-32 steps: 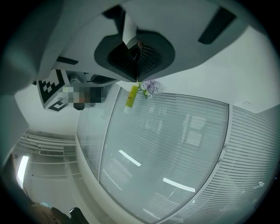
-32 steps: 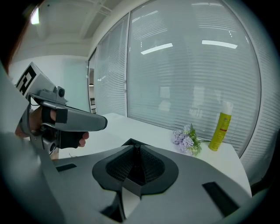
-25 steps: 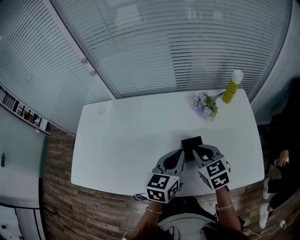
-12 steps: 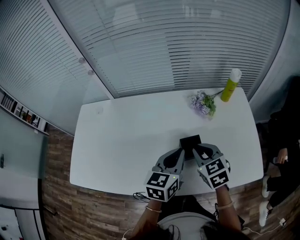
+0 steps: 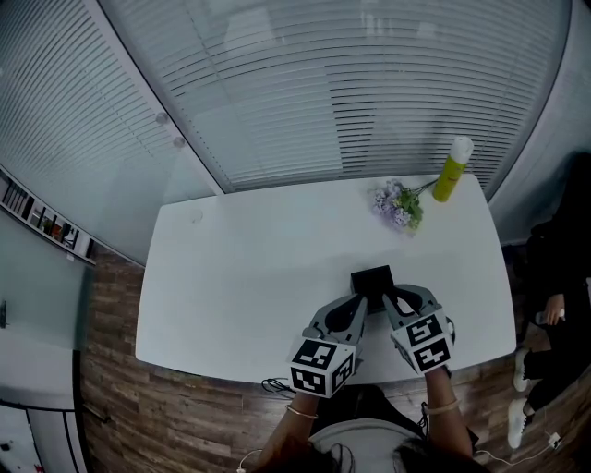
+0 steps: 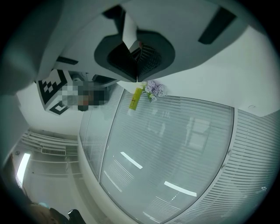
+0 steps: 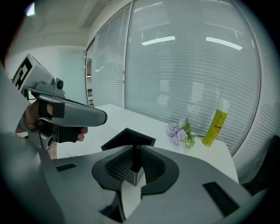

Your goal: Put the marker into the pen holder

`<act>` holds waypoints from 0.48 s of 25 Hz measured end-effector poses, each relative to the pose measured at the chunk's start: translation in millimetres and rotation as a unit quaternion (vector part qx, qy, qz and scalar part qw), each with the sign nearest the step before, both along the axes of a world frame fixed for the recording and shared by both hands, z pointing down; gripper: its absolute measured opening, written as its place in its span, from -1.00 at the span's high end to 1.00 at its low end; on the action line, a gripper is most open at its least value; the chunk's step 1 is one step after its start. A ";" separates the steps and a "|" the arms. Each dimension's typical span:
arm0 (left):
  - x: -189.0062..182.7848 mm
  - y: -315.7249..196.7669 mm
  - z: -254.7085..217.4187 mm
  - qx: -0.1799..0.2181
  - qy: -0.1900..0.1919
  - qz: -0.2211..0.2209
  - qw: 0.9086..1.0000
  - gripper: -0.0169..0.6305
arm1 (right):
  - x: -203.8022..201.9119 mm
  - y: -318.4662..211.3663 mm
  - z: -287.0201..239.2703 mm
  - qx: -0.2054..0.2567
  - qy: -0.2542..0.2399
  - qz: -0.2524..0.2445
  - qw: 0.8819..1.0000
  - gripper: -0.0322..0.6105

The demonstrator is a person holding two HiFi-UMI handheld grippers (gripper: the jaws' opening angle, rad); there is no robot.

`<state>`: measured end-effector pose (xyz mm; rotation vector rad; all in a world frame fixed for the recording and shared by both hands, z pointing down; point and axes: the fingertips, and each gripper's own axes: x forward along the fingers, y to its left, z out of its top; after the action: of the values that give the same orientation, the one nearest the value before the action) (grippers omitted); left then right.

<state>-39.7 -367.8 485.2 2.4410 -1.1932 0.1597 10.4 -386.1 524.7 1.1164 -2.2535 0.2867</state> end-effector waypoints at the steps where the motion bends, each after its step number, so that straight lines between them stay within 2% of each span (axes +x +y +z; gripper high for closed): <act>1: 0.7 0.3 -0.3 0.000 0.000 0.001 1.000 0.88 | 1.0 0.2 0.3 0.000 0.001 0.001 1.000 0.66; 12: 2.7 4.8 -0.1 -0.003 -0.004 -0.004 1.000 0.88 | 7.5 0.1 3.7 -0.004 -0.003 0.003 1.000 0.56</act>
<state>-37.0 -363.0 485.1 2.4327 -1.2059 0.1710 17.9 -386.0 528.4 1.1208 -2.2519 0.3005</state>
